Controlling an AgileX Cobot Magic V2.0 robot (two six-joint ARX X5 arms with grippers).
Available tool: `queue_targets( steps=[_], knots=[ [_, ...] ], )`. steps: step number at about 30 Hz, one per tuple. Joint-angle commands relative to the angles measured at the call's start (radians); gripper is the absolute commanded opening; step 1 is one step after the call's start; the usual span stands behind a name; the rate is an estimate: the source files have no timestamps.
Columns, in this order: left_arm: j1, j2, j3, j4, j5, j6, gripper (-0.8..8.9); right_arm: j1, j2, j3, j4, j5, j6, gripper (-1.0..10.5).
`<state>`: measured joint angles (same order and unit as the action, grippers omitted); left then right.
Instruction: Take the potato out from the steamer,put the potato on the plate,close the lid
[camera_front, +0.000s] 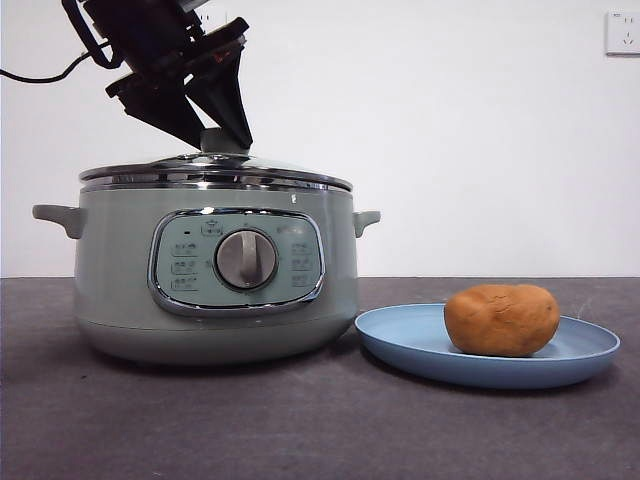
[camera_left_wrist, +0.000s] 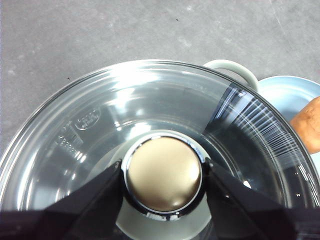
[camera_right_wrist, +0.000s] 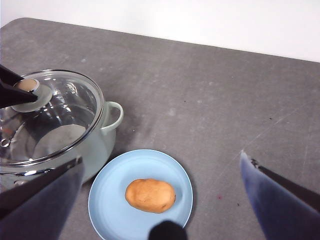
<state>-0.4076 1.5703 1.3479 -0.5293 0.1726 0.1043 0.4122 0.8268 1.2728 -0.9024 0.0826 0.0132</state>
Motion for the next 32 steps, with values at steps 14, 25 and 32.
queue_targets(
  steps=[14, 25, 32],
  knots=[
    [0.005, 0.005, 0.011, 0.052, -0.040, -0.027, 2.93, 0.000, -0.003, -0.008, 0.002, 0.002, 0.016, 5.9],
    [0.005, 0.004, 0.159, 0.010, -0.040, -0.027, 2.93, 0.000, -0.002, -0.008, 0.003, 0.002, 0.016, 5.9],
    [0.005, -0.020, 0.325, -0.151, -0.040, -0.026, 2.92, 0.000, -0.002, -0.008, 0.003, 0.002, 0.016, 5.9]
  ],
)
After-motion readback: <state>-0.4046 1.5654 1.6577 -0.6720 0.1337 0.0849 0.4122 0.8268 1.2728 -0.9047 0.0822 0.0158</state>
